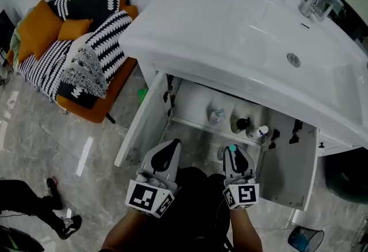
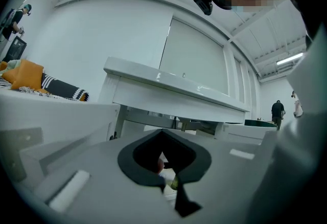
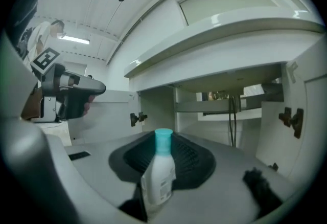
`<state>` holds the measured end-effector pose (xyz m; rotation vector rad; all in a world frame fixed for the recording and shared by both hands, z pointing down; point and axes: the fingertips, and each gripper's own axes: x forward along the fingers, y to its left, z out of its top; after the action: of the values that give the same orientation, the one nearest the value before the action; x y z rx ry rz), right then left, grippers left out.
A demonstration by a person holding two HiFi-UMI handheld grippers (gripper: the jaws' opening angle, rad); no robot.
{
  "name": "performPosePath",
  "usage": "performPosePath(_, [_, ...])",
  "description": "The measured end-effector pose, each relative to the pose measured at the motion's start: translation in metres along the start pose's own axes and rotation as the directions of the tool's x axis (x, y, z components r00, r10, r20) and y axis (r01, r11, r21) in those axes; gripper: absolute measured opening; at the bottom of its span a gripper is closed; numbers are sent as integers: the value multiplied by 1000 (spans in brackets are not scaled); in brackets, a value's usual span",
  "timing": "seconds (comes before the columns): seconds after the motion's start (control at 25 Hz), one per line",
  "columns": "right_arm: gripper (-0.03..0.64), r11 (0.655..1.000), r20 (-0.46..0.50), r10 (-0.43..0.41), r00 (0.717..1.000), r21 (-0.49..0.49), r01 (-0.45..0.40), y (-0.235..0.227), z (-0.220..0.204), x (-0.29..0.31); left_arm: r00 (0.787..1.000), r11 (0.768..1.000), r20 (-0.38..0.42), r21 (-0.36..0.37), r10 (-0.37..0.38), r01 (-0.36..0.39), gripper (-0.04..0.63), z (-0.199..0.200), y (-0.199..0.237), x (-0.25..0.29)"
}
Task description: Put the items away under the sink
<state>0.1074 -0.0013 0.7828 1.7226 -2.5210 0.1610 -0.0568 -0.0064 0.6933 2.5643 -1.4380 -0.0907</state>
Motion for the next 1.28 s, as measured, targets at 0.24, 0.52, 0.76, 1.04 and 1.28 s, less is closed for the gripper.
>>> performPosePath(0.24, [103,1000,6,16,1000,5,-16,1,-30,10,1000,1000,14,9,-13,13,8,-16,-3,-7])
performPosePath(0.52, [103,999,-8,27,1000,18,-27,7,-53,26,999,999,18,16,-30,29,8,-17,-10,-14])
performPosePath(0.76, [103,999,-17,45,999,-19,-45,14,-73,55,999,1000,32,19,-16,15,9,-16,-6,-14])
performPosePath(1.04, [104,998,-15,52,999,-30,-53,12,-95,94,1000,1000,27,21,-4,4,9,-18,-2,-13])
performPosePath(1.28, [103,996,-26,72,997,-53,-73,13,-112,128,1000,1000,23,16,11,-11,9,-23,5,-8])
